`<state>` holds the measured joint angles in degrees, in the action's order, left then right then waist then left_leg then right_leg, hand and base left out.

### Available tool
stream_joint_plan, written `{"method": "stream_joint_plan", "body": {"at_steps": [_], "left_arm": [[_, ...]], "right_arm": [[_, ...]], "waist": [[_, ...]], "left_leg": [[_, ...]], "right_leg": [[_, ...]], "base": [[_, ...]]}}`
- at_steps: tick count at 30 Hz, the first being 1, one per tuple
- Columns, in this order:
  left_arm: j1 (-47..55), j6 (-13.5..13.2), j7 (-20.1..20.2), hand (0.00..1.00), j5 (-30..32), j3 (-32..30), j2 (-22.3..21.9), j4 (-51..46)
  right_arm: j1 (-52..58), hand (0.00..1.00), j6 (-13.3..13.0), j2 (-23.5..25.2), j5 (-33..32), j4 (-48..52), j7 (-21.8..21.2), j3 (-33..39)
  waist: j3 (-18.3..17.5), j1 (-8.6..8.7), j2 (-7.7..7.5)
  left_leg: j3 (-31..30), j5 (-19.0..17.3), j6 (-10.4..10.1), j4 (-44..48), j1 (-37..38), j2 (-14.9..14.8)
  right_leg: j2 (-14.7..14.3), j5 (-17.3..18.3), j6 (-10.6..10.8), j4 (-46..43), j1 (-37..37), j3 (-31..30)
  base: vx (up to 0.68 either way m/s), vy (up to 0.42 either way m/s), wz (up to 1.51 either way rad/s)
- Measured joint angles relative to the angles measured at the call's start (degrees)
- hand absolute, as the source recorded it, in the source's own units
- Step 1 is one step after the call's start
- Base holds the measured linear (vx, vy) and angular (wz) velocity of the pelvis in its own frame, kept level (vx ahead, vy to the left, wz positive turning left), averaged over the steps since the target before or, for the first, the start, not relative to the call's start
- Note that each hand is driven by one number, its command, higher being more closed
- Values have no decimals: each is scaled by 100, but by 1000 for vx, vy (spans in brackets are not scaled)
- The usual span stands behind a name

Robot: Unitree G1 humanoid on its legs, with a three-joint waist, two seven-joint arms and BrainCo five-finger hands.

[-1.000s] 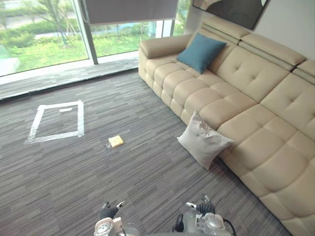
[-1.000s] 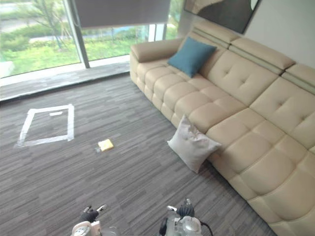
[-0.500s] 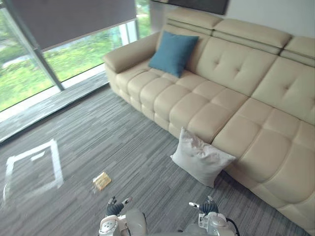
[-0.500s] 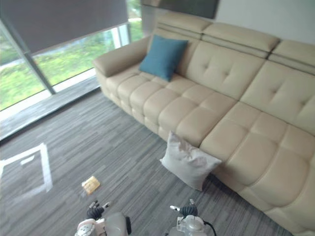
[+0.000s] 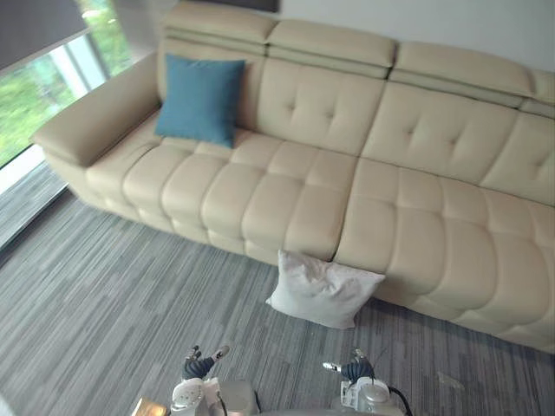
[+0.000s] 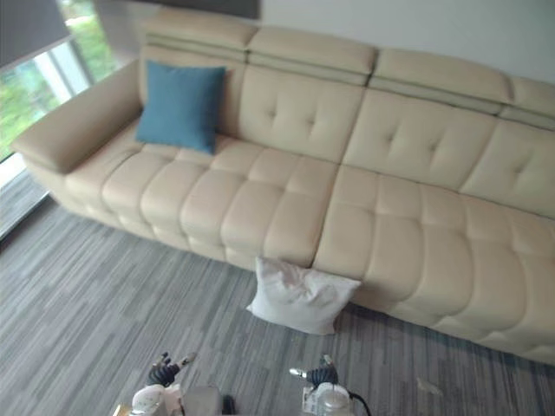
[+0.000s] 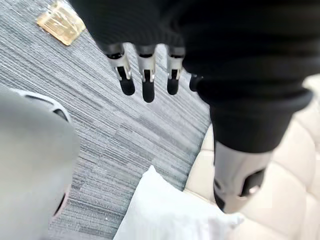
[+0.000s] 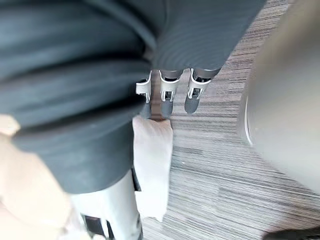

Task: Pick up cushions and gather them together orderly.

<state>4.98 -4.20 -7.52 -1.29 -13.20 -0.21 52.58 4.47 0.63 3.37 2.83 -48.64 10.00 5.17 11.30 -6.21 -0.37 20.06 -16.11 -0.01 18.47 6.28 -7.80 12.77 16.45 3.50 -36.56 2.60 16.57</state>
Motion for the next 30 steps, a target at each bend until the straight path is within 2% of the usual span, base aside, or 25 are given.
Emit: {"method": "stream_joint_plan", "body": {"at_steps": [2, 3, 4, 5, 6, 7, 8, 10, 12, 13, 14, 16, 17, 19, 20, 21, 22, 23, 24, 30], "left_arm": [[-8, -6, 12, 0, 0, 138, 55, 33], [-12, -6, 16, 0, 0, 178, 74, 43], [-9, -11, 23, 0, 2, 190, 113, 48], [1, -14, 29, 0, 5, 186, 163, 50], [-81, -12, 22, 0, 12, 188, 93, 202], [-72, -12, 26, 0, 30, 190, 39, 276], [-77, -10, 23, 0, 62, 185, -89, 317], [-69, -10, 35, 0, 119, 177, -114, 307], [-78, -9, 25, 0, 114, 103, -100, 137], [-79, -11, 24, 0, 116, 112, -92, 84], [-48, -11, 26, 0, 118, 127, -57, -24], [-23, -11, 29, 0, 120, 187, -64, -125], [-20, -13, 30, 0, 121, 191, -55, -142], [-64, -14, 18, 0, 124, 190, -45, -147], [-86, -14, 15, 0, 130, 191, -34, -139], [-112, -10, 15, 0, 133, 212, -9, -129], [-114, -14, 8, 0, 141, 235, 49, -140], [-116, -31, 11, 0, 140, 290, 129, -137], [-123, -31, 12, 0, 143, 315, 158, -133], [-164, -13, -14, 0, 239, 552, 230, -82]], "right_arm": [[-12, 0, -33, 0, 67, -1, 2, 136], [-13, 0, -37, -6, 87, 6, 7, 158], [-9, 0, -39, 0, 112, 3, 6, 154], [15, 0, -39, 2, 121, -21, 0, 137], [-5, 0, -40, -83, 121, -17, 6, 155], [18, 0, -42, -136, 125, -17, 4, 156], [5, 0, -40, -205, 123, -12, 12, 234], [-21, 0, -43, -210, 113, -14, 12, 365], [-29, 0, -36, -219, 88, -34, 16, 360], [-33, 0, -38, -224, 76, -32, 19, 354], [-46, 0, -35, -224, 44, -71, 22, 350], [-77, 0, -37, -225, -2, -174, 34, 362], [-95, 0, -23, -225, -54, -187, 52, 364], [-119, 0, -19, -213, -62, -191, 115, 365], [-113, 0, -17, -204, -64, -201, 126, 368], [-143, 0, -18, -202, -64, -237, 139, 382], [-143, 0, 1, -166, -65, -241, 140, 367], [-129, 0, -4, -66, -65, -236, 142, 366], [-115, 0, -5, -26, -67, -236, 141, 365], [-95, 0, -28, 6, -127, -232, 229, 361]], "waist": [[1, 22, 11], [-1, 25, 6], [-20, 24, -50], [-43, 24, -175], [-57, 49, -51], [-114, 49, 17], [-185, 84, 169], [-204, 127, 233], [-137, 138, 228], [-77, 135, 235], [-43, 104, 216], [-41, 102, 190], [-26, 102, 171], [29, 102, 125], [40, 101, 104], [45, 86, 109], [87, 70, -17], [86, 65, -115], [67, 54, -149], [50, 38, -156]], "left_leg": [[24, -38, -172, -74, 86, -193], [38, -43, -271, -74, 104, -245], [54, -54, -406, -92, 146, -238], [45, -84, -530, -135, 231, -147], [-36, -107, -643, -185, 388, -243], [-47, -76, -694, -285, 412, -326], [-79, 1, -778, -371, 430, -448], [-402, 76, -688, 142, 137, -635], [-1087, 401, -400, 1893, -647, -912], [-1191, 517, -358, 2411, -848, -998], [-1254, 445, -459, 2993, -1056, -1062], [-1192, 285, -566, 3123, -1317, -996], [-1119, 169, -609, 2764, -1407, -871], [-1145, 81, -570, 1747, -1436, -502], [-1193, 168, -543, 1236, -1408, -325], [-1276, 443, -523, 644, -1276, -90], [-1241, 474, -474, 520, -1164, 14], [-1186, 457, -444, 420, -1097, 90], [-1147, 436, -407, 419, -1083, 118], [-907, 369, -293, 337, -805, 212]], "right_leg": [[-49, -54, 34, 521, 269, 185], [-67, -144, -26, 748, 355, 178], [-97, -556, -70, 1224, 388, 88], [-62, -1045, -106, 1548, 401, -90], [-161, -964, -60, 1382, 339, -89], [-245, -871, -89, 1419, 340, -39], [-387, -698, -151, 1397, 347, 37], [-495, -505, -186, 1388, 310, 170], [-630, -379, -346, 1443, 6, 296], [-689, -335, -386, 1500, -162, 294], [-719, -259, -425, 1545, -317, 288], [-774, -256, -412, 1721, -505, 217], [-767, -276, -391, 1812, -577, 176], [-685, -294, -355, 1869, -688, 105], [-635, -277, -302, 1854, -694, 74], [-628, -239, -166, 1806, -660, -27], [-573, -286, -53, 1903, -735, -154], [-519, -365, -13, 2098, -822, -203], [-496, -404, -15, 2197, -867, -214], [-393, -535, 5, 2339, -1040, -471]], "base": [[96, -137, -21], [125, -246, -14], [107, -235, -12], [157, -320, -10], [127, -230, -5], [215, -342, 4], [199, -264, 16], [196, -285, 27], [179, -293, 22], [151, -150, -8], [144, -117, -18], [193, -39, -31], [279, 30, -30], [256, 94, -17], [247, 155, -20], [217, 145, -18], [207, 135, -13], [159, 101, -4], [236, 169, -8], [106, 84, -16]]}}
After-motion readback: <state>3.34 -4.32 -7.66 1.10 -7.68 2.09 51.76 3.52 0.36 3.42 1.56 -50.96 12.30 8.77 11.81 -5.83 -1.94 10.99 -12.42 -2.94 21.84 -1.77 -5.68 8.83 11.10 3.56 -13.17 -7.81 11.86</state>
